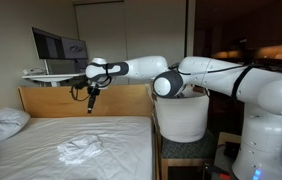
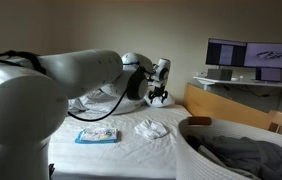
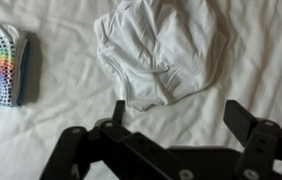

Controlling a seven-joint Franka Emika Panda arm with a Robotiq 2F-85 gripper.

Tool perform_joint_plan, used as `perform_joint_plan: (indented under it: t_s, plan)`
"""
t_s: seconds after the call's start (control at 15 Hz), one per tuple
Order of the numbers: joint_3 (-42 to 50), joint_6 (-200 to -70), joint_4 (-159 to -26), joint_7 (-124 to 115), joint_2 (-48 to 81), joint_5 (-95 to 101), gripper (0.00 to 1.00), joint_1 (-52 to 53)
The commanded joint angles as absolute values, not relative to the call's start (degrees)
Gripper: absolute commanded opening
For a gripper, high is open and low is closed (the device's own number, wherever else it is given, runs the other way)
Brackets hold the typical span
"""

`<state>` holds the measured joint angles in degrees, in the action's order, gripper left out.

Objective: Put the gray and white clothes in the basket respectively

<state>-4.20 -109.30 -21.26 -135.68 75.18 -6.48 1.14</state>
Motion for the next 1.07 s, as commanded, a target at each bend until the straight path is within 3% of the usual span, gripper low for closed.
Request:
perform_joint_plan:
  t_s: [0.0, 0.33, 0.53, 1.0]
  plan:
    - [-4.2, -115.8, -20.3, -137.1, 79.1, -6.6, 1.00, 2.8]
    - [-5.0, -120.8, -20.6, -133.8, 82.8, -8.1, 1.00, 3.4]
    - [-5.7, -130.8, -20.3, -131.0, 86.1, -8.3, 1.00, 4.3]
    - [-8.0, -152.0, -33.1, -120.5, 85.8, -9.9, 1.00, 5.4]
